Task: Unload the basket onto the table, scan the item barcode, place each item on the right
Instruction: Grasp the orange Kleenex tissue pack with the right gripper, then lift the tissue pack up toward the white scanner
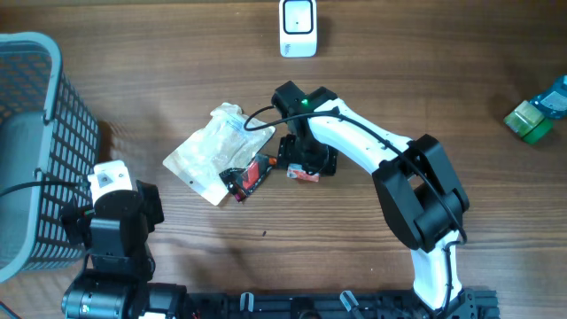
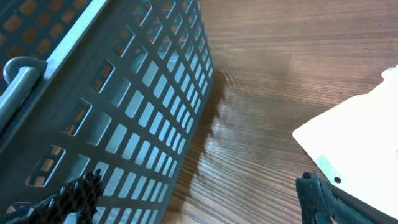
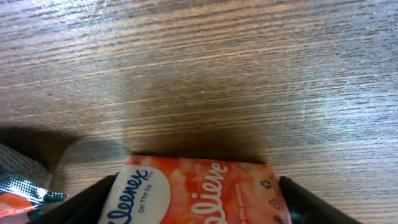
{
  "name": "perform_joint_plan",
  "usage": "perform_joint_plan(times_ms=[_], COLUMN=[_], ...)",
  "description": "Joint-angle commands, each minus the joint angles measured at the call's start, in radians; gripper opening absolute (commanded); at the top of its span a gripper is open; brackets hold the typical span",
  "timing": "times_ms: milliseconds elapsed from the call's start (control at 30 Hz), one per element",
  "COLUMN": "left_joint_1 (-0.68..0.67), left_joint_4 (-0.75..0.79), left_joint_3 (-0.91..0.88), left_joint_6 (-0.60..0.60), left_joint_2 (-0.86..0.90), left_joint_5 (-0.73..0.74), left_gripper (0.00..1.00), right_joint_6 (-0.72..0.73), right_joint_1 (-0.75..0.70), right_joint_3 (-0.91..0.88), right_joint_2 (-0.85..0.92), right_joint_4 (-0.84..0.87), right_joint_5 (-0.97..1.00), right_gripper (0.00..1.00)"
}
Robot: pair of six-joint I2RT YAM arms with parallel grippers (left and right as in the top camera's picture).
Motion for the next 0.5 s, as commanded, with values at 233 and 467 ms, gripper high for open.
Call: perform_joint_plan(times_ms=[233,467], left_joint_1=[0.007,0.007], left_joint_4=[0.003,0.003], left_joint_3=[0.003,0.003], left_joint_6=[0.0,0.001], left_joint_2=[0.002,0.002], left_joint_5=[-0.01,-0.01], left_gripper=[1.0,1.0], right_joint_6=[0.011,-0.28], right_joint_1=[-0.01,-0.137], right_joint_3=[-0.004,0.0], right_joint_2=[0.015,0.013], right_joint_4=[-0.007,-0.194], right_joint_5=[-0.202,-0.623], right_gripper=[0.75,0.75])
